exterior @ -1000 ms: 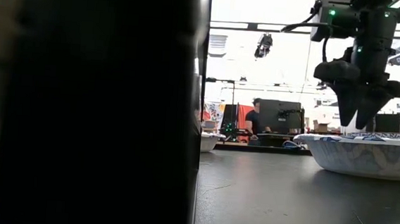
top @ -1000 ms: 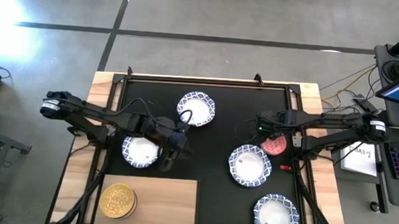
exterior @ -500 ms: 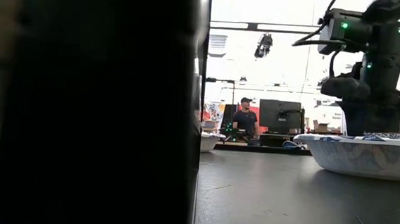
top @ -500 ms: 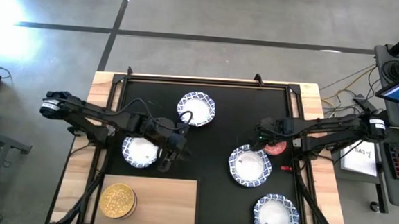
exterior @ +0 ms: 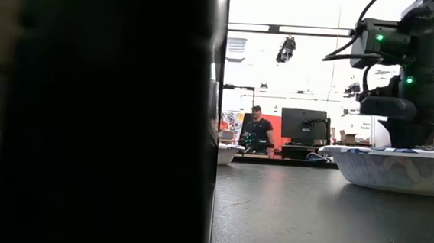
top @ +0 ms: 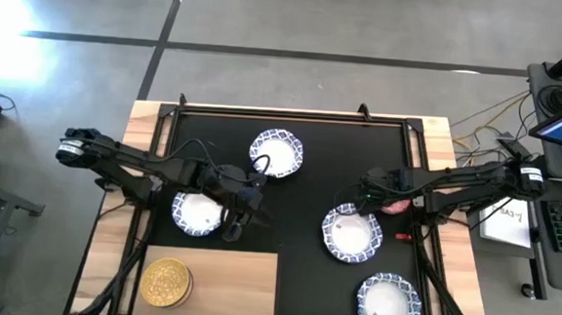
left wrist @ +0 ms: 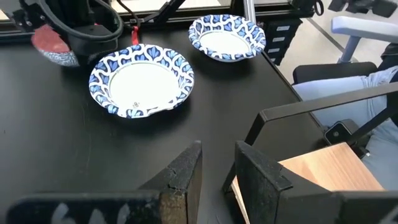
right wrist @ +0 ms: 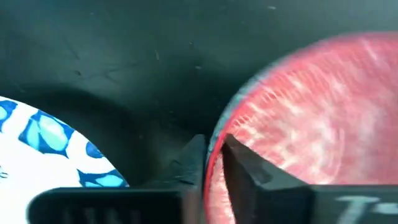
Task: Place and stack bowls onto a shelf
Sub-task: Stack the red patterned bowl on top of the yellow patterned bowl on the shelf
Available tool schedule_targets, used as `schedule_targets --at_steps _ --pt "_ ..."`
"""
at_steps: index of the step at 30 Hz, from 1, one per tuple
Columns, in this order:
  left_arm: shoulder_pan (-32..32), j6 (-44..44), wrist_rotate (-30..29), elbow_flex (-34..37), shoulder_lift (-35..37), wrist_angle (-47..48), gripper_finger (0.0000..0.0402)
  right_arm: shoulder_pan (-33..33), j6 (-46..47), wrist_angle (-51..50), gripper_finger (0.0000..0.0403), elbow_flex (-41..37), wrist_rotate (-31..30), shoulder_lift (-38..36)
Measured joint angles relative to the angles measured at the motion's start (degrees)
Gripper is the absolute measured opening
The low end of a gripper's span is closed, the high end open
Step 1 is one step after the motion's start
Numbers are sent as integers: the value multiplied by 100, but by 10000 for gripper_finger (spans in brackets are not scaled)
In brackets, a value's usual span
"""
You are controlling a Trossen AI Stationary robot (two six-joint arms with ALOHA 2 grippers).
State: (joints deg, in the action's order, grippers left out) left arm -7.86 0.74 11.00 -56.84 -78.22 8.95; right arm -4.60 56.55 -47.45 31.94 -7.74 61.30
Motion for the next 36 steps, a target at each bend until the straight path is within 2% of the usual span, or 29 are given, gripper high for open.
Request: schedule_targets --at_steps 2,8,20,26,32,36 --pt "2 -39 -2 0 0 -15 78 -2 -198 -16 20 5 -91 0" --pt "5 -84 -6 -31 0 -42 78 -4 -992 -9 15 205 169 0" --pt "9 -135 -104 -44 -22 -288 77 -4 -2746 3 14 1380 1390 6" --pt "9 523 -104 -44 -24 -298 77 -2 -4007 92 13 2054 2228 4" --pt "9 891 -145 -44 -28 -490 77 24 -4451 811 13 2430 2911 50" --pt "4 906 -146 -44 -28 -766 77 74 -4949 928 13 2563 3656 275"
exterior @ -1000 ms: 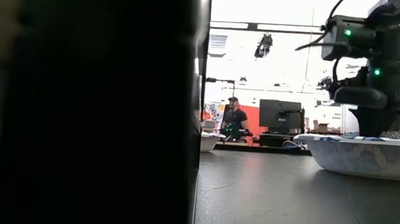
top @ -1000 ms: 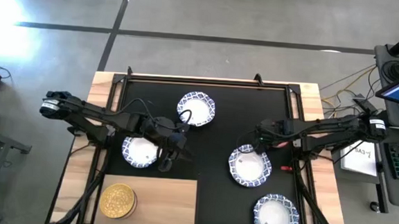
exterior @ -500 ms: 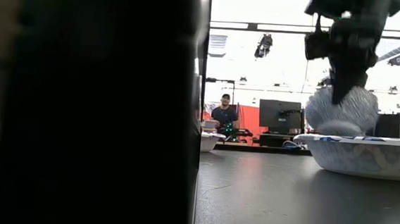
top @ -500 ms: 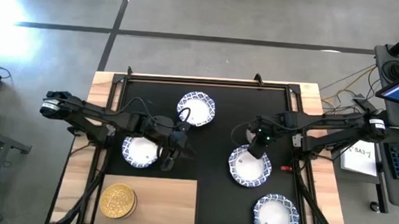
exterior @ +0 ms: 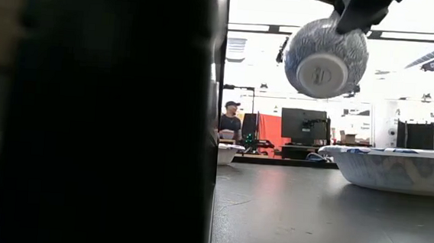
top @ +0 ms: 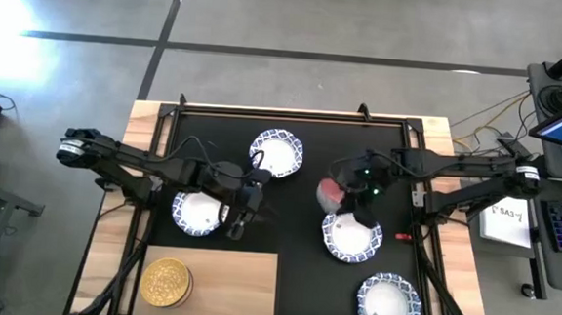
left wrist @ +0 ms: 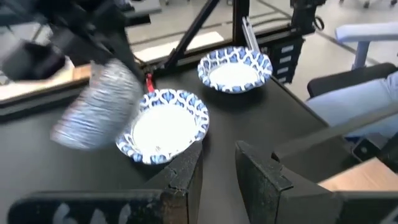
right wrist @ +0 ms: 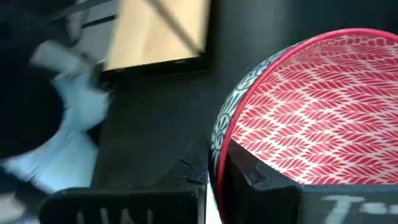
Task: Place and stack bowls onto a shelf
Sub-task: Stack the red patterned bowl on top of the yellow patterned bowl on the shelf
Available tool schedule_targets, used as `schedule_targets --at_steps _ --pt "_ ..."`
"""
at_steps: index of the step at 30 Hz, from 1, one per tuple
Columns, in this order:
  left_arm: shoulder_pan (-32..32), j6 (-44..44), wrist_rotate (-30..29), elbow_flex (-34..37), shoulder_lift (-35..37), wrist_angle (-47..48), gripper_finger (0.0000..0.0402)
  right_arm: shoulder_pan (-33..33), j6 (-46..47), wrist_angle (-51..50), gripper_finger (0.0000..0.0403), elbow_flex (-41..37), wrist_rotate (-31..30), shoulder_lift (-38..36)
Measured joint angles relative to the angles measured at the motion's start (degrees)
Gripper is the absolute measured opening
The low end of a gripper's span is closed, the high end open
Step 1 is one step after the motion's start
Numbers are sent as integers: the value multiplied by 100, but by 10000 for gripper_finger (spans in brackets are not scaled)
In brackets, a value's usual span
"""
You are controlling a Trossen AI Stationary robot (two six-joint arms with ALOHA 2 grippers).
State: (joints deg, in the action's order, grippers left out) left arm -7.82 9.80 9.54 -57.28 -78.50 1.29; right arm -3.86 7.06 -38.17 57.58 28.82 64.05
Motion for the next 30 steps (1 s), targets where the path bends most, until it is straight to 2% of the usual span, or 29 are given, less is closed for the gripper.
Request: schedule_targets --at_steps 7,10,13,18,30 --pt "-1 -23 6 2 -23 -390 77 92 -1203 23 13 338 1346 705" --pt "-1 -221 245 2 -169 -657 77 104 -1640 34 13 550 1700 972" --pt "-26 -326 621 4 -439 -993 77 103 -2048 -60 13 756 1834 1172" --pt "-27 -359 898 9 -675 -1244 77 99 -2441 -88 13 903 2334 1343" --pt "175 -288 896 9 -647 -1365 86 178 -2950 -12 13 1070 2574 1487"
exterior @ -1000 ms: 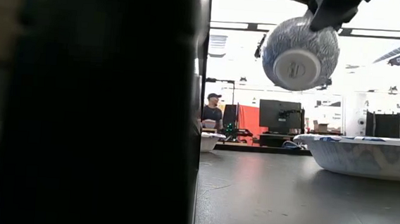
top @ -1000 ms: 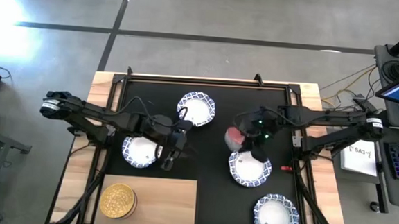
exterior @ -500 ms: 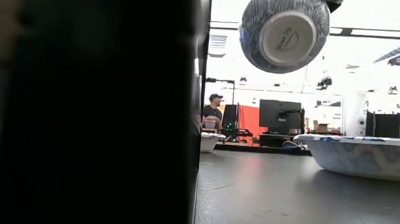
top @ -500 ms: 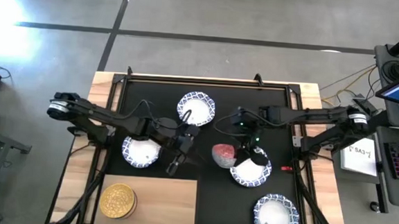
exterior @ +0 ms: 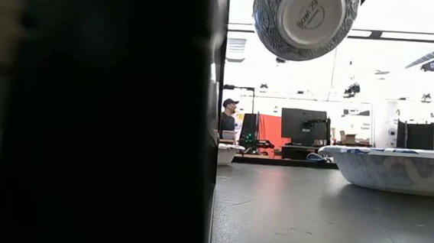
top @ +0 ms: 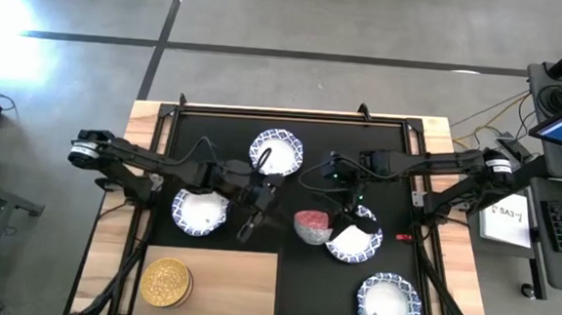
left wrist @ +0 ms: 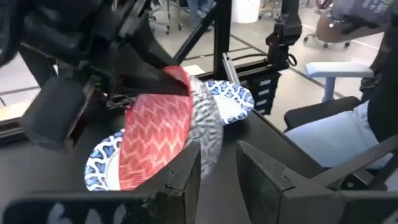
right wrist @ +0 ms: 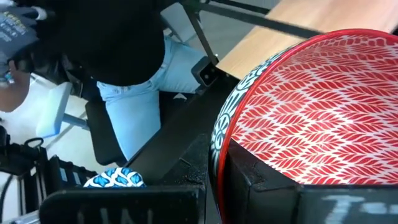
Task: Place and stack bowls onto a shelf
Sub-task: Stack the red patterned bowl on top of the yellow patterned bowl on the shelf
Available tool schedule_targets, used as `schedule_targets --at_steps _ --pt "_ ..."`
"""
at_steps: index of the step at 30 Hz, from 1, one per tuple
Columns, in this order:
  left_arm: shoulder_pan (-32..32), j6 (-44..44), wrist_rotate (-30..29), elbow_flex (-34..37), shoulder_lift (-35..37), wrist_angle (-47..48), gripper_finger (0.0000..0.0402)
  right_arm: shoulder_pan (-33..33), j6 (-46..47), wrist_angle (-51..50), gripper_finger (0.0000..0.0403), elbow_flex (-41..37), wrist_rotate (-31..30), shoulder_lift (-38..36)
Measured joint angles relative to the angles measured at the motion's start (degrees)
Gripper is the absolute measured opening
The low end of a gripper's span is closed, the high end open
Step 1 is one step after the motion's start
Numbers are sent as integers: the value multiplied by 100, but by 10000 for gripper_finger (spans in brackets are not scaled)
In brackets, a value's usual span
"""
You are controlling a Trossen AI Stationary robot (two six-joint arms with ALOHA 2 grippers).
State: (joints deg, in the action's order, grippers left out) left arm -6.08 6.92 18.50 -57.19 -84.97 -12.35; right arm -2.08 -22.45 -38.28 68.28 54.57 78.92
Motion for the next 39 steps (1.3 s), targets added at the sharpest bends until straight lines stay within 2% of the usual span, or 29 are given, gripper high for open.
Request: schedule_targets --at_steps 10,16,25,39 --pt "42 240 6 0 0 -220 158 79 -312 124 13 146 14 4" --pt "73 442 22 0 -1 -294 181 136 -425 386 13 163 133 4" --pt "67 451 450 0 -144 -570 177 133 -842 796 13 163 132 4" --pt "71 316 964 0 -317 -795 129 137 -1379 860 13 163 226 239"
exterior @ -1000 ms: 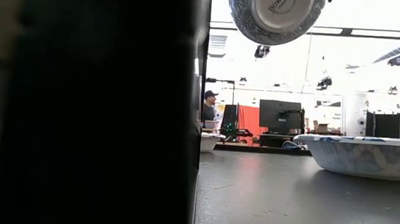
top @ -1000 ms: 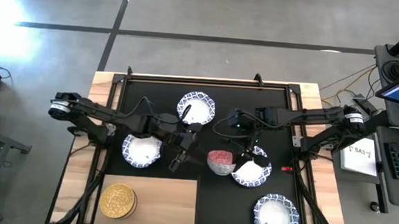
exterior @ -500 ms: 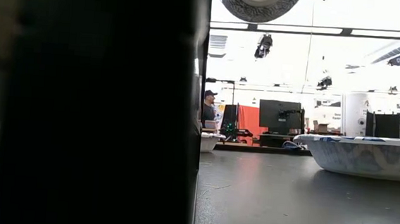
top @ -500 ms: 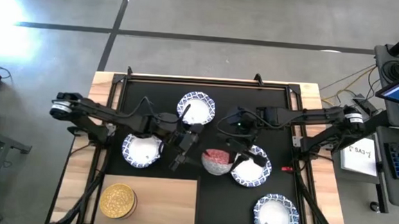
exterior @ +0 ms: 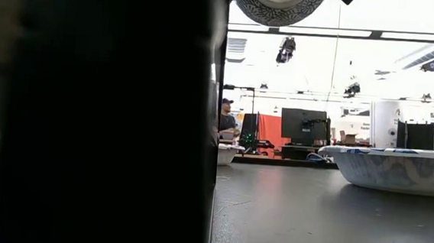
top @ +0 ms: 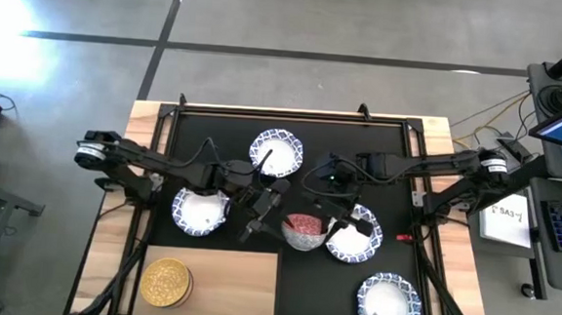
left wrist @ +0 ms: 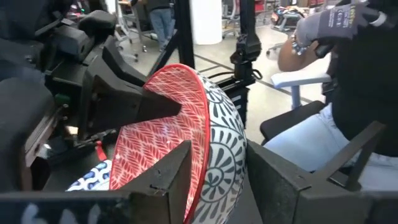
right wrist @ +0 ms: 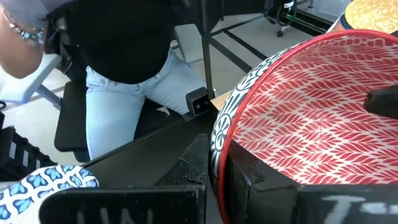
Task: Place and stack bowls onto a shelf
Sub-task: Stack the red patterned bowl on top of the yellow patterned bowl on the shelf
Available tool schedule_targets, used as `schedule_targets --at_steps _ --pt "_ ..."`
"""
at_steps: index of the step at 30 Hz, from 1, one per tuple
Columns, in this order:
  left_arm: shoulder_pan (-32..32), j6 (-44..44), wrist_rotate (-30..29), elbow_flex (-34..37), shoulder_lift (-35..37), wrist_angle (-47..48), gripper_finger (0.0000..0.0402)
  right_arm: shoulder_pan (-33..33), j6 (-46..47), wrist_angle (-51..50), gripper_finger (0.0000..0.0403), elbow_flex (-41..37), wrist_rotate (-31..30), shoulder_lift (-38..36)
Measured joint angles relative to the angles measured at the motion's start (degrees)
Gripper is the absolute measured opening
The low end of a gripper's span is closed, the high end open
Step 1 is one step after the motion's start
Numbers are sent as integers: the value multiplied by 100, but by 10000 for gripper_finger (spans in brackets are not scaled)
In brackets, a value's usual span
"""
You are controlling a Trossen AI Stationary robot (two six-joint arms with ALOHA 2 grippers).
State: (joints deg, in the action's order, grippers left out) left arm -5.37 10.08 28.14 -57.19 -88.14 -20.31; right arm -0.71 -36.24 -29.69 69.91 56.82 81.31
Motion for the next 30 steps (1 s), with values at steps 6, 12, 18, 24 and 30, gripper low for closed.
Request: schedule_targets --at_steps 6,12,18,24,30 --pt "-4 -37 137 4 -35 9 101 4 -300 -6 13 19 -1 162" --pt "13 -6 243 4 -33 -85 74 2 -617 -48 13 96 -47 167" --pt "17 -8 392 2 -22 -178 53 2 -857 -90 13 229 -104 175" --pt "23 -68 391 -7 -6 -220 53 -57 -1013 -364 13 460 -124 180" --pt "26 -181 332 -11 -9 -233 64 -74 -1298 -547 13 545 -176 180"
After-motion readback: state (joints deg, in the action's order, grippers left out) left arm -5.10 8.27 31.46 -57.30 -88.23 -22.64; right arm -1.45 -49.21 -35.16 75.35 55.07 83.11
